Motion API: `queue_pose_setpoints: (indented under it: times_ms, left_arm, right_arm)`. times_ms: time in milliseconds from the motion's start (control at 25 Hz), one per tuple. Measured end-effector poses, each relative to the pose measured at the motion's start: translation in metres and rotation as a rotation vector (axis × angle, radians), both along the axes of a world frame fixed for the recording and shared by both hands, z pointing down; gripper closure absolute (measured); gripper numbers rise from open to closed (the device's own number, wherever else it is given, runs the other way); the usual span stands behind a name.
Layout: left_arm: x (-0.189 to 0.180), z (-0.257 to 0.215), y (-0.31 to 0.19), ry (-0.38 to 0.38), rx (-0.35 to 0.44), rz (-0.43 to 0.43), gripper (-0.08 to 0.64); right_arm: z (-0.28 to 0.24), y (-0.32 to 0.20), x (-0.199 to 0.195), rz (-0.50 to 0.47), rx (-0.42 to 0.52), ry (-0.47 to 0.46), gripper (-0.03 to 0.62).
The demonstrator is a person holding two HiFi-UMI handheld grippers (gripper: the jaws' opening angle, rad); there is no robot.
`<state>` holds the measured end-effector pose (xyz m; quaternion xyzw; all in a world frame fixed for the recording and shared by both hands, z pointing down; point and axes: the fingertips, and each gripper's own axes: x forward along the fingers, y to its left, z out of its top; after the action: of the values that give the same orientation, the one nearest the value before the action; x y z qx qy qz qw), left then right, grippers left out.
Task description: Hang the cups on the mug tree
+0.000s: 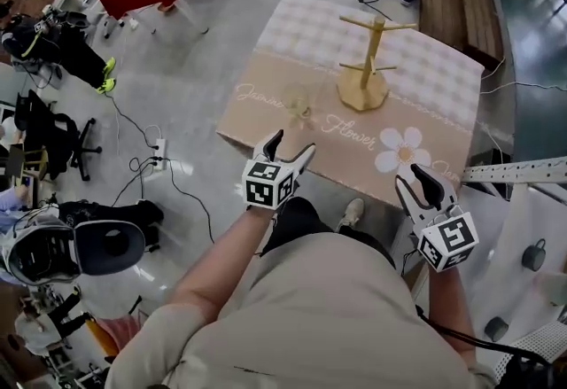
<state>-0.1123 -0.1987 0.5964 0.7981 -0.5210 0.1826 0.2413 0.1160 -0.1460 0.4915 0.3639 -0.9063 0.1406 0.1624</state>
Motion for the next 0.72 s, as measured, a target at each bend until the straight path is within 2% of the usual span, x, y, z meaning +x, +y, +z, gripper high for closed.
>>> queue_pose_setpoints:
  times_ms: [160, 320, 520, 720]
  left_arm:
    - [-0.023, 0.026, -0.039, -0.028, -0.031, -0.092, 0.176]
    - [-0.041, 0.056, -0.078, -0.098, -0.024, -0.116, 0.143]
    - [-0.048, 0.097, -0.109, -0.173, -0.053, -0.062, 0.129]
    - [-0.043, 0.108, -0.128, -0.217, -0.035, 0.019, 0.13]
  right_arm:
    - [0.007, -0.016, 0.01, 0.012, -0.028, 0.01, 0.439]
    - [-0.001, -0.035, 0.017, 0.08, -0.033, 0.007, 0.439]
    - [-0.008, -0.044, 0.014, 0.152, -0.052, 0.04, 0.439]
    - [-0.002, -0.056, 0.011, 0.207, -0.072, 0.053, 0.439]
